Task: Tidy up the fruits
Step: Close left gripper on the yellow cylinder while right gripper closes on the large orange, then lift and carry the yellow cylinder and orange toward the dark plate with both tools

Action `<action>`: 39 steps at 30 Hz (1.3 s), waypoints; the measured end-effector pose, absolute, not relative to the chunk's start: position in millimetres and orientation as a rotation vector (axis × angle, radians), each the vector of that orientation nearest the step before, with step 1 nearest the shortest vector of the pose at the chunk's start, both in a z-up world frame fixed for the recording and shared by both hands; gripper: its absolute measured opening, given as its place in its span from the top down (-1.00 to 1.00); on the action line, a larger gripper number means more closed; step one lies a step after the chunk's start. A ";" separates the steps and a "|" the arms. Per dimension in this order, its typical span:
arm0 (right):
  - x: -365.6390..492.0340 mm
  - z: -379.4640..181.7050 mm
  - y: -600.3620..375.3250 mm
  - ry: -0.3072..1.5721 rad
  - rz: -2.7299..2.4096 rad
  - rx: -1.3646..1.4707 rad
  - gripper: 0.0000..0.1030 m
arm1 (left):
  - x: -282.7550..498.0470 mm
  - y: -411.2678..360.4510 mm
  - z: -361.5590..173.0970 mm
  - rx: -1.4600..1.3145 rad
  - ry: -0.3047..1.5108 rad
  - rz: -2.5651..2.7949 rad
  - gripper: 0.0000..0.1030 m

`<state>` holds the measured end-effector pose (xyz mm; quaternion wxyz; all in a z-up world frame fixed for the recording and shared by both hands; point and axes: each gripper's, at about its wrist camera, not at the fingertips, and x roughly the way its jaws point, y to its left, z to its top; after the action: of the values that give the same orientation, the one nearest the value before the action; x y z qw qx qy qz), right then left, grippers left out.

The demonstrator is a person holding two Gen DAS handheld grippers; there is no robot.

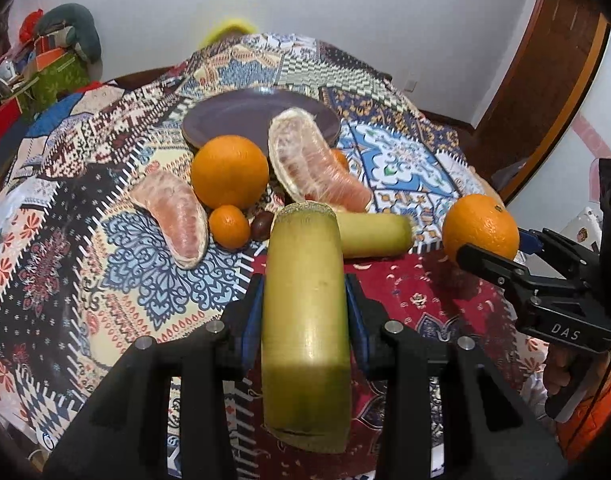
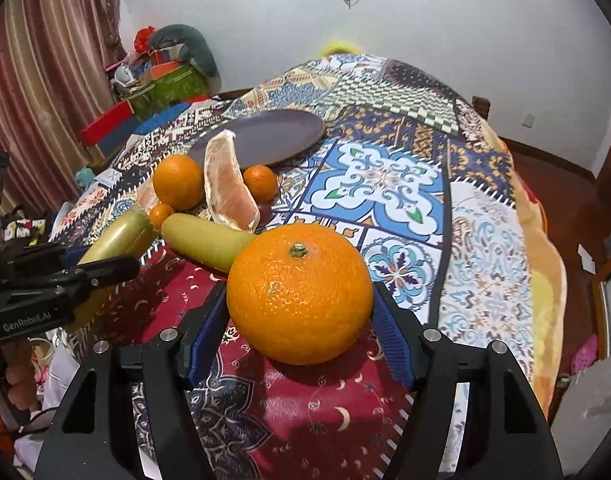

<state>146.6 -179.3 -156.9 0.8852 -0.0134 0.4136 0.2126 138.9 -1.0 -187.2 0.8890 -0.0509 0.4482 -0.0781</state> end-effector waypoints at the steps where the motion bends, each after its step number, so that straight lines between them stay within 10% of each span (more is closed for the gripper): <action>1: 145.9 -155.2 -179.6 0.856 0.441 -0.028 -0.28 | 136.9 -0.9 -183.6 -0.104 0.922 -0.163 0.26; 39: 206.3 -84.1 -133.4 0.590 0.470 -0.066 -0.28 | 216.9 56.5 -118.3 -0.138 0.705 -0.068 0.26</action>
<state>206.3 -133.4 -84.1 0.9293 -0.0321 0.2879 0.2292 216.9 56.5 -118.3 0.9356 -0.0675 0.3449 -0.0332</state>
